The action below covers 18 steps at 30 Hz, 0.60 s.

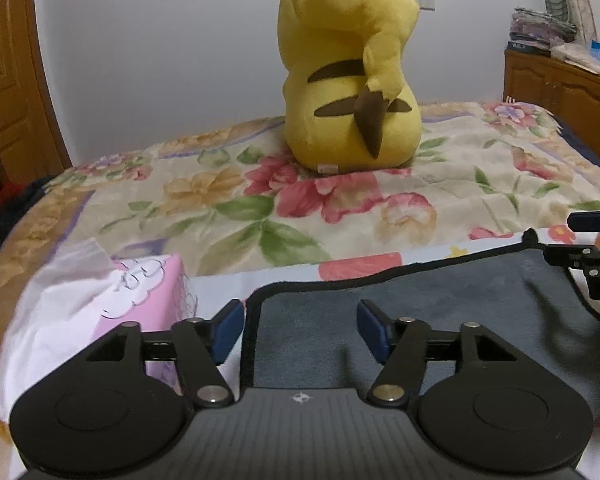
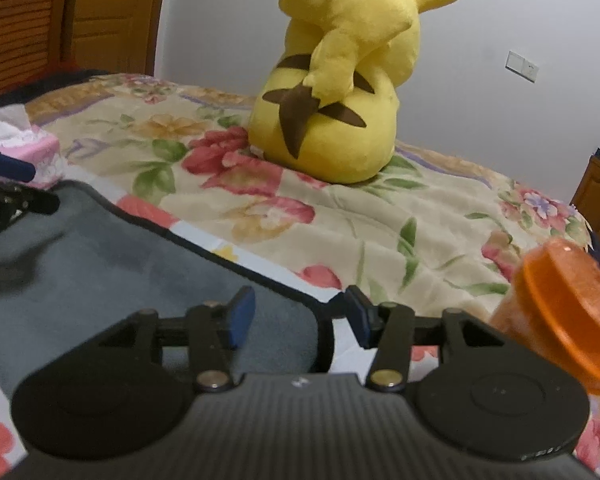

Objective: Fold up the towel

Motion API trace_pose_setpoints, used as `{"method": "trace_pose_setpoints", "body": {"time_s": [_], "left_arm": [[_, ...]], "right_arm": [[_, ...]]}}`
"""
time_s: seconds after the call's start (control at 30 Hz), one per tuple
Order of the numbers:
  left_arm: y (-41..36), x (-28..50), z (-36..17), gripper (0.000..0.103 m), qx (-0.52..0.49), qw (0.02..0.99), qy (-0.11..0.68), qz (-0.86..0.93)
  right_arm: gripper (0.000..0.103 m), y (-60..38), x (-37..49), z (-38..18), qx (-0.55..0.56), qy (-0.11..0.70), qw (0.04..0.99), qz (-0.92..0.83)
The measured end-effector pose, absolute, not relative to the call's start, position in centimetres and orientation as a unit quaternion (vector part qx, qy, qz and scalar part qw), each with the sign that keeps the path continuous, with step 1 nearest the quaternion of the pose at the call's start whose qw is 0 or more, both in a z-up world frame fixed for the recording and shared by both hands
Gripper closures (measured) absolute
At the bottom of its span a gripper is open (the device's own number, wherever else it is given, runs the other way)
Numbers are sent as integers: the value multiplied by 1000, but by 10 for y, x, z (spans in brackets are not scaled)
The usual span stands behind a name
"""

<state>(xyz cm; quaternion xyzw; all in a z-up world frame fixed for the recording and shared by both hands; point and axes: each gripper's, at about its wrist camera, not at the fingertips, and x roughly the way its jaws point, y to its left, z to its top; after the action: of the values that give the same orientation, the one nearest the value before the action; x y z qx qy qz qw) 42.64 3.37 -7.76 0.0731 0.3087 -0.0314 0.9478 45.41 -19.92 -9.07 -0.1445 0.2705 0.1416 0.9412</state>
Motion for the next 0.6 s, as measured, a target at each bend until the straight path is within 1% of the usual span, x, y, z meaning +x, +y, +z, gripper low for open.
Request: {"method": "trace_pose_setpoints", "body": {"time_s": [0.07, 0.2, 0.6], "left_arm": [[33, 419, -71, 30, 72, 949, 306, -35], [31, 405, -58, 30, 81, 947, 309, -42], [30, 361, -31, 28, 97, 946, 304, -55]], "right_arm": [[52, -200, 449, -84, -136, 273, 942, 143], [51, -204, 432, -74, -104, 278, 943, 149], [50, -206, 383, -56, -62, 276, 947, 154]]}}
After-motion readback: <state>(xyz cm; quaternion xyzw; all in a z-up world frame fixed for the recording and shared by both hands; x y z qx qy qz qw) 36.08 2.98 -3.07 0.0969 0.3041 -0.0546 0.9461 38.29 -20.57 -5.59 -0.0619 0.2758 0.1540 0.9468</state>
